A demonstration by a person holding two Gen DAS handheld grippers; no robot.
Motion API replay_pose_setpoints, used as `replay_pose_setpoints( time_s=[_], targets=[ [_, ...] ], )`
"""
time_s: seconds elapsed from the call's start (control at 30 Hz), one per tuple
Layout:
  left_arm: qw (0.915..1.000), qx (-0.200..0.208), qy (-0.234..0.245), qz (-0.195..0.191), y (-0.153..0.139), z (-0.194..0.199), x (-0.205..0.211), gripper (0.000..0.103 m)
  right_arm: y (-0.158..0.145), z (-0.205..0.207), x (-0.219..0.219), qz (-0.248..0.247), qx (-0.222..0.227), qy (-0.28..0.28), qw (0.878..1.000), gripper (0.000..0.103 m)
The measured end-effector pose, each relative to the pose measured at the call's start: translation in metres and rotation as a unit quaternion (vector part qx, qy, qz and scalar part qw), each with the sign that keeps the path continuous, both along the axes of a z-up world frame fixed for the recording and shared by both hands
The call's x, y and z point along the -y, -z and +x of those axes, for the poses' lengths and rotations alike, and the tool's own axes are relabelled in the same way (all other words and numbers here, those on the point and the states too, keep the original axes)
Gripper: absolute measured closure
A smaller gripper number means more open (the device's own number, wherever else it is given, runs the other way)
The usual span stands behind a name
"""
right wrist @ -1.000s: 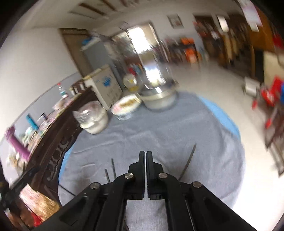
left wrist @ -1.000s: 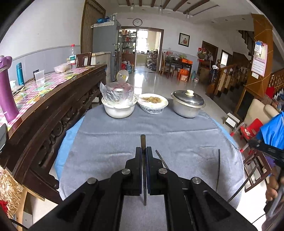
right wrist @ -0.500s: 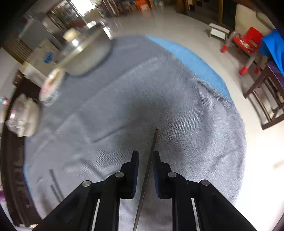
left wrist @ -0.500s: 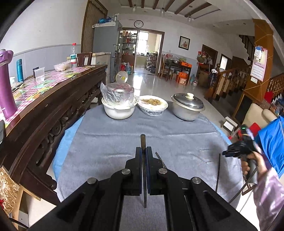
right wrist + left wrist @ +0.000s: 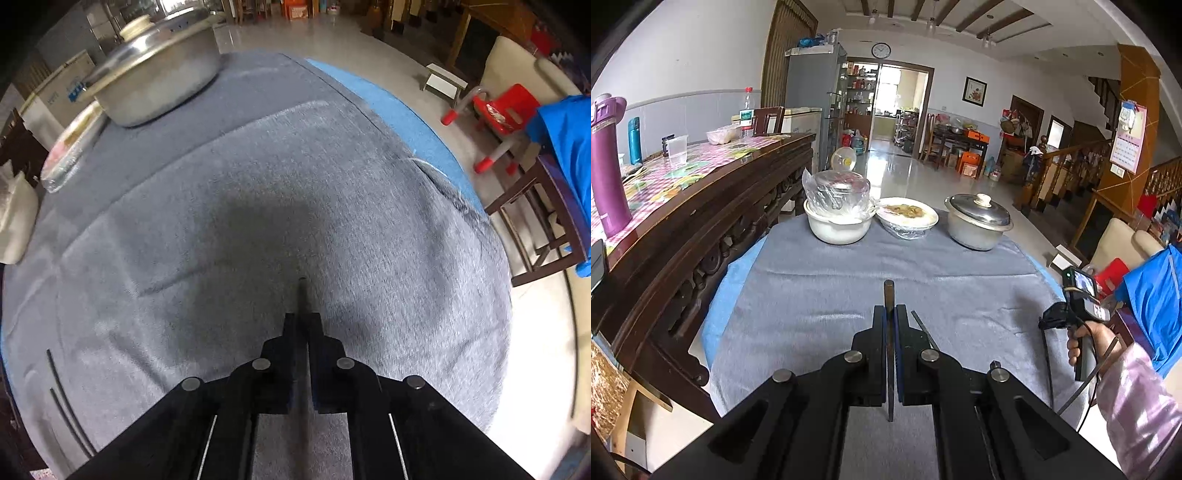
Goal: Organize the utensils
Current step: 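Lift both held chopsticks and carry them toward the grey cup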
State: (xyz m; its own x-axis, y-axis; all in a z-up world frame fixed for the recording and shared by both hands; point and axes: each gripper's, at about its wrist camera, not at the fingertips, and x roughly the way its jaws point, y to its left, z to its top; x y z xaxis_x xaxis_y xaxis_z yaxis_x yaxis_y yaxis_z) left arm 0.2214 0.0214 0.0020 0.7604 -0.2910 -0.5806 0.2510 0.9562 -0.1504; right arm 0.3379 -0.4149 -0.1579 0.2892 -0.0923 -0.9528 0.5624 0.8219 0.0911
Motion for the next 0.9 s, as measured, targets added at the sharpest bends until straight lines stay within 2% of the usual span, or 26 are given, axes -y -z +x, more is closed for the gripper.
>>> replay_pose_setpoints(
  time_s=[0.17,0.33,0.4,0.5,0.73,0.9],
  targets=[
    [1.0000,0.004,-0.002,-0.004,-0.007,-0.007,-0.006,0.100,-0.035,-0.047,-0.008,-0.003,0.085,-0.007,0.996,0.097],
    [0.9998,0.021,0.001,-0.005,-0.020,-0.022,-0.009,0.100,-0.095,-0.102,-0.023,-0.022,0.185,-0.023,0.982,0.097],
    [0.9996,0.028,0.003,-0.007,-0.027,-0.029,-0.009,0.100,-0.120,-0.127,-0.031,-0.029,0.227,-0.028,0.973,0.097],
    [0.9991,0.039,0.008,-0.013,-0.038,-0.039,-0.009,0.100,-0.149,-0.141,-0.034,-0.032,0.277,-0.036,0.960,0.097],
    [0.9972,0.068,0.019,-0.023,-0.069,-0.062,-0.010,0.100,-0.206,-0.188,-0.048,-0.029,0.363,-0.049,0.930,0.097],
    [0.9949,0.088,0.034,-0.036,-0.091,-0.076,-0.010,0.100,-0.246,-0.221,-0.072,-0.018,0.434,-0.071,0.898,0.097]
  ],
)
